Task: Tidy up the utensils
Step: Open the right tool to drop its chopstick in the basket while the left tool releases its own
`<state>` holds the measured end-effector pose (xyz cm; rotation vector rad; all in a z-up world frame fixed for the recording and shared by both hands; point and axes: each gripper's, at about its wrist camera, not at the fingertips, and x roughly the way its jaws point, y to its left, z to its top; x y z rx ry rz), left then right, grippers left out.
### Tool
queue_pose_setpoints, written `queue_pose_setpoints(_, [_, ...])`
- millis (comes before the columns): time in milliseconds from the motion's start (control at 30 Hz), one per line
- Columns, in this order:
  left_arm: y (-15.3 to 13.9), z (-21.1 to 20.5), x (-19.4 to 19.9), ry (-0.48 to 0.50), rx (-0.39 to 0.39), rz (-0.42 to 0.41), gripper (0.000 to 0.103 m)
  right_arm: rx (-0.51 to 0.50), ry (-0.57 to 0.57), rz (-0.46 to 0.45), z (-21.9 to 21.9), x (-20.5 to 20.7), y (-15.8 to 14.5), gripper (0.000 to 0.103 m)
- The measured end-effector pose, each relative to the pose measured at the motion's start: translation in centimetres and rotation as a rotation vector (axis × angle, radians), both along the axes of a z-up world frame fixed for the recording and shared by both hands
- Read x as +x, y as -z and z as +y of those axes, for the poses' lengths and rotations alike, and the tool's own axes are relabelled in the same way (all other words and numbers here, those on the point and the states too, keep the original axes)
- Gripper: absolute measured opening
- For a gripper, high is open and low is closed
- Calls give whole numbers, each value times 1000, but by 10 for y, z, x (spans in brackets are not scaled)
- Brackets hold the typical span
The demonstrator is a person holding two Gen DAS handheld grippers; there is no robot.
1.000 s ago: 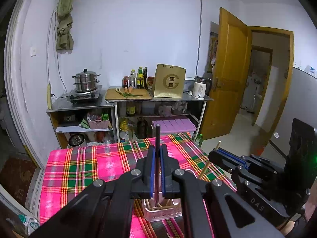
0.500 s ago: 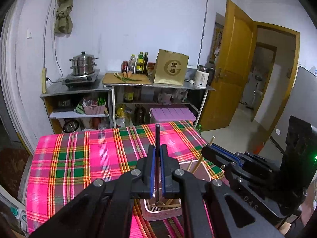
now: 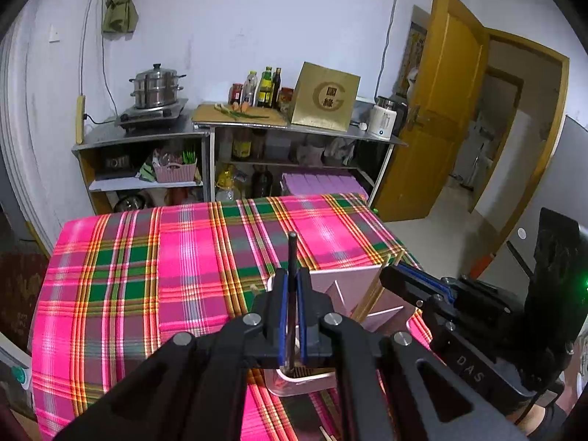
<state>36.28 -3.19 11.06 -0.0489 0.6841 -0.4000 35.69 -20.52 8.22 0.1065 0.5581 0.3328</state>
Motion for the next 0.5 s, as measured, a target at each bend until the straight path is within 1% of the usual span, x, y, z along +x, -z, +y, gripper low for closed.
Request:
queue_pose_setpoints(100, [0,1,-1,1,-9,0,5,0,-7,17,0,0,4,5])
queue_pose_setpoints(200, [-1,2,-4,-5,1,-3,5,-8,-10,28,-1,-1,5,5])
queue_pose_setpoints(267, [-3,4,-7,-5,0,-11,6,-4,-6,23,-3,-5,2,6])
queue_pose_setpoints(300, [-5,5,-10,-8,-2,-16,6,2,-4,18,-5,-8,0,9])
queue_pose_setpoints(400, [-9,9,-18,-20,-8,-29,9,12,8,3,-10,-16,-6,11])
queue_pose_setpoints(467, [-13,12,-26,-21,-17,-43,15,15,10,-9,-14,-24,-11,11])
queue_pose_setpoints(500, [-15,14,-32,-23,-21,-50,16,15,14,-15,-15,-28,-13,11])
